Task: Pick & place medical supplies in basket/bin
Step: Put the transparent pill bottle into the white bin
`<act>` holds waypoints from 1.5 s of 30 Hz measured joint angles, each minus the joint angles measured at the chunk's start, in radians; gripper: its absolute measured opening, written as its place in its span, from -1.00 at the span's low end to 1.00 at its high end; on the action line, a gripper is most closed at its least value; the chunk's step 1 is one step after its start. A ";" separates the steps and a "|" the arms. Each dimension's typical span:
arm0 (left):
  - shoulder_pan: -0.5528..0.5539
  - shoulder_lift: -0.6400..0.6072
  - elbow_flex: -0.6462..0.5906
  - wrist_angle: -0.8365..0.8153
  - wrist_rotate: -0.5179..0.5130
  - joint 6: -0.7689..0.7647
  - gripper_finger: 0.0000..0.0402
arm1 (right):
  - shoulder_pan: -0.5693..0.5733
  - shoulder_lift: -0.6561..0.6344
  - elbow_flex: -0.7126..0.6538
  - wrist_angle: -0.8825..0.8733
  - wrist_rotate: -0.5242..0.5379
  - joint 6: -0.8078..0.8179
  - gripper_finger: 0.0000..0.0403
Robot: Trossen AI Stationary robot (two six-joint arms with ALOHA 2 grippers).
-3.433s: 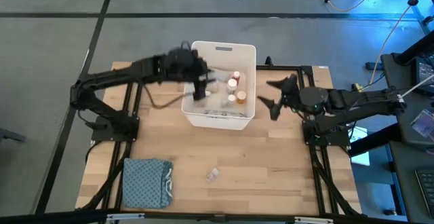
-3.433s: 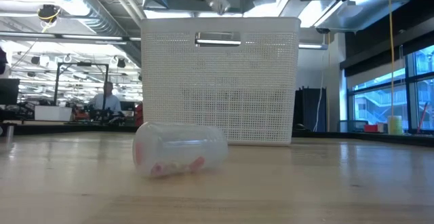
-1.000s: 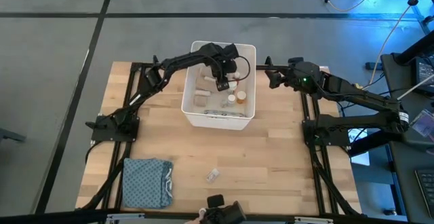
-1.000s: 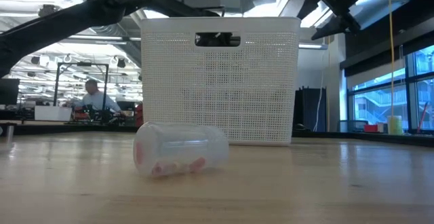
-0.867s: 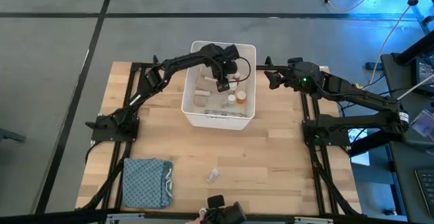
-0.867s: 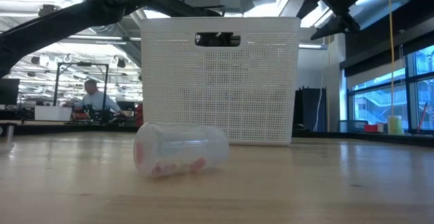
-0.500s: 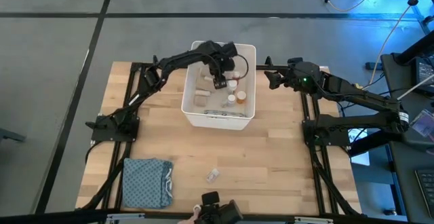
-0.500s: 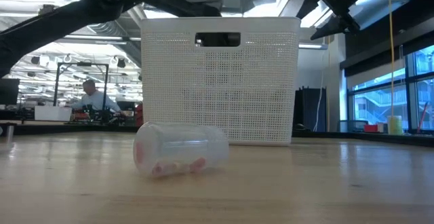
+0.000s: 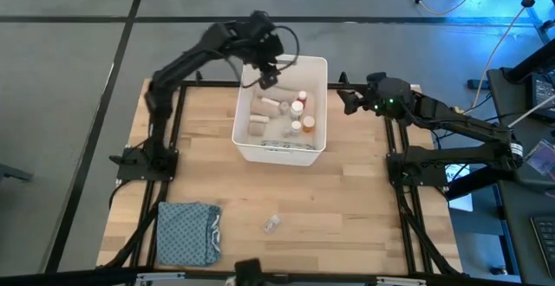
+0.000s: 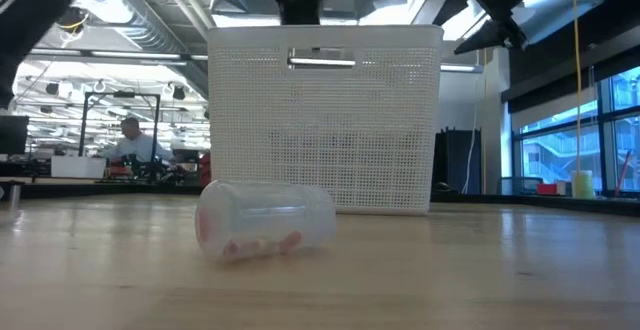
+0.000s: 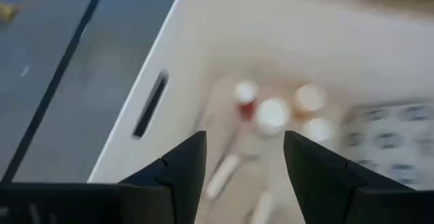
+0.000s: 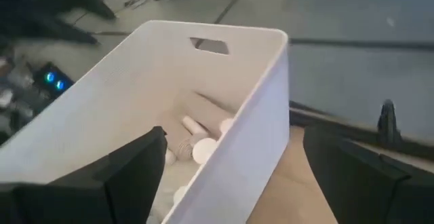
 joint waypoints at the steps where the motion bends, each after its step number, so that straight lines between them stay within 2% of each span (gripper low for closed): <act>1: -0.003 -0.028 0.000 -0.002 0.031 0.000 -0.06 | 0.004 0.000 0.000 0.013 -0.019 -0.052 0.71; 5: -0.026 -0.135 0.000 -0.032 0.130 -0.044 -0.10 | 0.043 0.000 0.000 0.095 -0.155 -0.260 0.71; 11: -0.068 -0.274 -0.018 -0.094 0.175 -0.153 -0.22 | 0.163 0.000 0.005 0.224 -0.274 -0.326 0.71; 17: -0.131 -0.405 -0.095 -0.099 0.177 -0.196 -0.32 | 0.375 0.092 0.124 0.291 -0.262 -0.430 0.69; 25: -0.199 -0.539 -0.154 -0.104 0.167 -0.207 -0.31 | 0.646 0.424 0.400 0.248 -0.194 -0.546 0.61; 29: -0.222 -0.579 -0.154 -0.107 0.169 -0.235 -0.30 | 0.750 0.551 0.558 0.136 -0.113 -0.488 0.57; 33: -0.241 -0.610 -0.154 -0.108 0.166 -0.254 -0.30 | 0.840 0.644 0.650 -0.157 0.035 -0.279 0.52; 35: -0.249 -0.619 -0.154 -0.108 0.166 -0.262 -0.30 | 0.876 0.684 0.651 -0.210 0.049 -0.194 0.51; 41: -0.254 -0.628 -0.155 -0.108 0.166 -0.280 -0.30 | 0.940 0.825 0.594 -0.136 0.003 -0.137 0.50; 45: -0.254 -0.628 -0.155 -0.109 0.166 -0.287 -0.30 | 0.956 0.905 0.538 0.027 -0.012 -0.132 0.50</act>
